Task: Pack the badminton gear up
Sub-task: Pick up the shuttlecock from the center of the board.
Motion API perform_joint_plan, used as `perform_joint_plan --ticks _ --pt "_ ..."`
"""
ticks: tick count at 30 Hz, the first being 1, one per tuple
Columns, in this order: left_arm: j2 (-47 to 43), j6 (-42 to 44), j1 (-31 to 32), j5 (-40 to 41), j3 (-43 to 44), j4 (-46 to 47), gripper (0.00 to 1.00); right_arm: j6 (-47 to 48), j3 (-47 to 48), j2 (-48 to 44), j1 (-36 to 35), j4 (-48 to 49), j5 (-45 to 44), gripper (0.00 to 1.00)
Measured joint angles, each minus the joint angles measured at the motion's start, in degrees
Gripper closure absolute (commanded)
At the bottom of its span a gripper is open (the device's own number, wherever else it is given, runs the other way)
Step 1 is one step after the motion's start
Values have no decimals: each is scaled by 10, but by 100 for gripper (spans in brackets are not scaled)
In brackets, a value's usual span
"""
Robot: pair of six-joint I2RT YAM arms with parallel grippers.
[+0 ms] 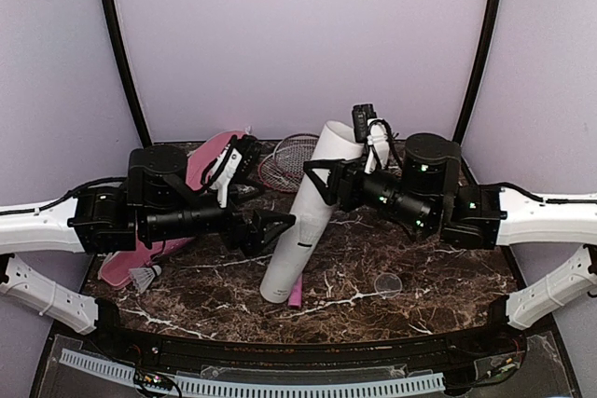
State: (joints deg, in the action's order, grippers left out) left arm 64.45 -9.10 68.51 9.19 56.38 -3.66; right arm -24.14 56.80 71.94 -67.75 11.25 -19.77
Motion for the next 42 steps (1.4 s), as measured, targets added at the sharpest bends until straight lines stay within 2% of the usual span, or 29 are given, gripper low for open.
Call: perform_joint_plan --ticks 6,15,27,42 --pt "-2 -20 -64 -57 -1 -13 6 32 0 -24 14 -63 -14 56" --pt "-5 -36 -112 -87 -25 -24 6 94 31 -31 18 -130 -37 57" --pt "-46 -102 -197 -70 -132 -47 4 195 67 -32 23 -214 -97 57" --pt "-102 -174 -292 -24 -172 -122 1 243 141 -40 25 -285 -115 57"
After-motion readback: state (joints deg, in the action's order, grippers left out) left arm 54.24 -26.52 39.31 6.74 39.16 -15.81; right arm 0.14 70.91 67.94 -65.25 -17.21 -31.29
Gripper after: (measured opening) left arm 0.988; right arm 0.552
